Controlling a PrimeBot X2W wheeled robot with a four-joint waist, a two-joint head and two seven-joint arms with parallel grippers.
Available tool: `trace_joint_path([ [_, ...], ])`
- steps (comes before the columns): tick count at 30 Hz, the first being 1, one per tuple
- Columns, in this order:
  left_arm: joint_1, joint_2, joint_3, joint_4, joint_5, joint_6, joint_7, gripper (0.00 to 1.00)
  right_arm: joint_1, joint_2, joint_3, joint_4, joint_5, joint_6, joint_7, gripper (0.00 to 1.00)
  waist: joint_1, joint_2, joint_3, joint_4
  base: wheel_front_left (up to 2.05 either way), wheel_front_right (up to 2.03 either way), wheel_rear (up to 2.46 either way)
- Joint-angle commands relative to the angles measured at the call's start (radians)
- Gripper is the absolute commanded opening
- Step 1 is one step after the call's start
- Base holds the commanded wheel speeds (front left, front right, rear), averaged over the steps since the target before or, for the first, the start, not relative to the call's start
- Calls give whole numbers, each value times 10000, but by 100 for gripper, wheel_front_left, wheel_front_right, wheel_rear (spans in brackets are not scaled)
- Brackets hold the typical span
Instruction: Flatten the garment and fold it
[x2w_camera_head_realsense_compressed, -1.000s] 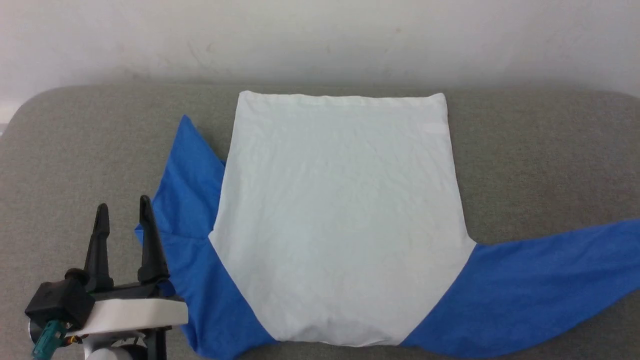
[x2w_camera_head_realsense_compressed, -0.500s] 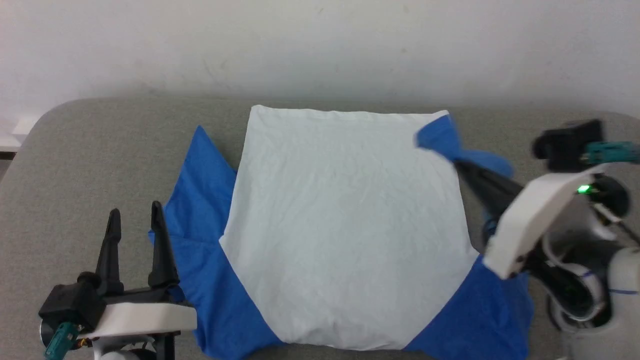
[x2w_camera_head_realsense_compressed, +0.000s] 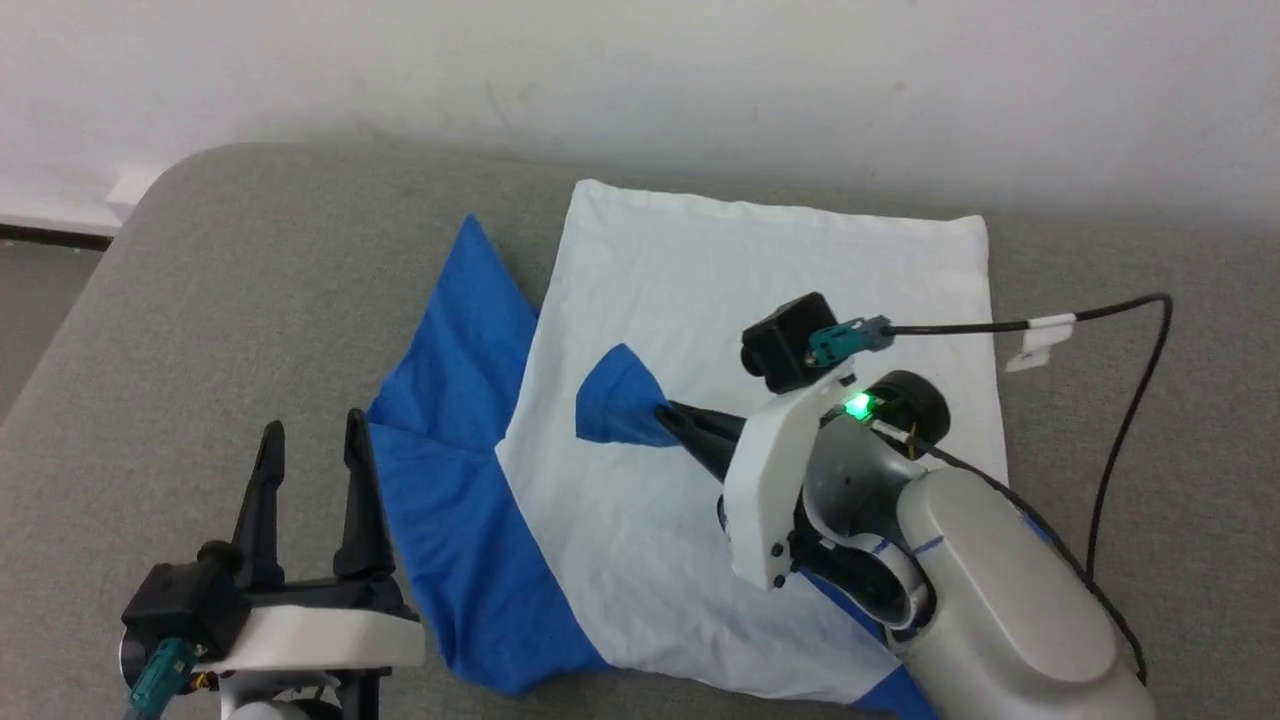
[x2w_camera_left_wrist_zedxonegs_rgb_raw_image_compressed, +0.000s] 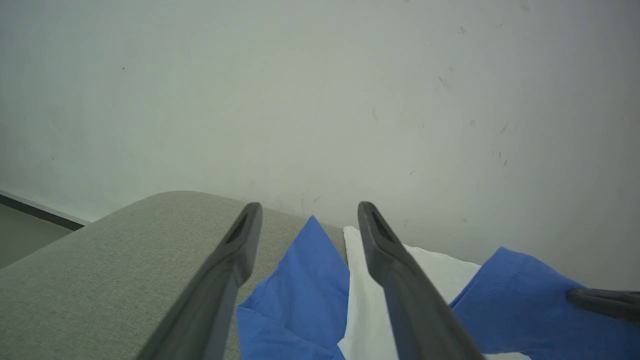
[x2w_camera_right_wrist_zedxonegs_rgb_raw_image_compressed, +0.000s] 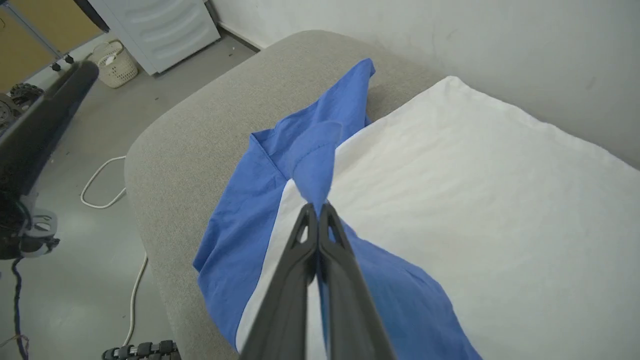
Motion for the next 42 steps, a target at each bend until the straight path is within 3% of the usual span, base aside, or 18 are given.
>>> trace_joint_path([
  [1,-141,-6,-29,34,-93,-48,-47,100,-253,31,273,393,87,-7,-165,0,0,0,307,265,0,0,0],
  [5,-229,-6,-61,74,-139,-21,-47,100,-578,39,1321,1441,299,-7,-416,0,0,0,495,352,0,0,0],
  [7,-257,-6,-60,90,-162,-3,-47,100,-686,40,1774,1793,476,-7,-441,100,0,0,549,348,0,0,0],
  [12,-304,-7,-4,153,-172,31,-47,100,-896,41,1926,1905,1459,-7,-753,100,0,0,560,196,0,0,0],
  [16,-306,-7,92,234,-132,1,-47,100,-900,42,914,1455,1840,-7,-1282,100,0,0,414,-13,0,0,0],
  [20,-258,-6,219,255,-77,-41,-47,100,-422,-59,-1163,529,1501,-7,-2222,100,0,0,203,-219,0,0,0],
  [25,-157,-6,345,258,-56,-48,-47,100,837,-94,-4539,-755,210,-7,-3285,100,0,0,7,-453,0,0,0],
  [30,-47,-6,417,301,-153,-51,-47,100,2208,22,-6809,-1774,-651,-7,-3495,100,0,0,-15,-670,0,0,0],
  [36,-613,108,357,737,-549,-95,529,100,3282,39,-7770,-2210,-820,-7,-3607,100,0,0,193,-894,0,0,0],
  [42,-2924,755,825,1419,-1466,-12,2606,100,3282,41,-7981,-2575,-986,-7,-3527,100,0,0,956,-1185,0,0,0],
])
